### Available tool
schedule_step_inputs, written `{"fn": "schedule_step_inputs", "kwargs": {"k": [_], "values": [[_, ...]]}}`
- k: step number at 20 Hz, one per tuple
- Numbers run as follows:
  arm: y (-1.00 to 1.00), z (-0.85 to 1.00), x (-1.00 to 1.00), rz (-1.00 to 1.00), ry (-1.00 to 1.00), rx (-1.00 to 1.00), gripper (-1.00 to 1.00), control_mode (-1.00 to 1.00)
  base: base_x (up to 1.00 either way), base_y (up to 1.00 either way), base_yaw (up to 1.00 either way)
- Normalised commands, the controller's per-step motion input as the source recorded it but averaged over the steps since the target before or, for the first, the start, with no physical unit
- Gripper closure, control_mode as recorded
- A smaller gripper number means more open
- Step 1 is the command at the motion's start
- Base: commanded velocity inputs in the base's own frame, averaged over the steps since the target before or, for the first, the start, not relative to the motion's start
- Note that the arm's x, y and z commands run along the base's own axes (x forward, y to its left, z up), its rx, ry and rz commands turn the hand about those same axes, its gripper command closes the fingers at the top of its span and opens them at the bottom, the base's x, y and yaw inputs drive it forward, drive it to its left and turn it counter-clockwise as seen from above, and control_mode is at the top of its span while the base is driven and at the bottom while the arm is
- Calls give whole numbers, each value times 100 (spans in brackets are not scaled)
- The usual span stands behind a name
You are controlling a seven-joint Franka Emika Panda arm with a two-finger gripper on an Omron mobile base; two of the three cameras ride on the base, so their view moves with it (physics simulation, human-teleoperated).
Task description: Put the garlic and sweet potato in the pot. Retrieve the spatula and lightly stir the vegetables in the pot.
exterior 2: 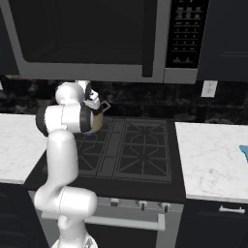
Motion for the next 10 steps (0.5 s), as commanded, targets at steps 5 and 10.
{"fn": "schedule_step_inputs", "kwargs": {"k": [5, 10], "values": [[0, -39, 30, -1, 3, 0, 100, -100, 0, 0, 0], [4, -32, 26, -1, 2, 0, 100, -100, 0, 0, 0]]}}
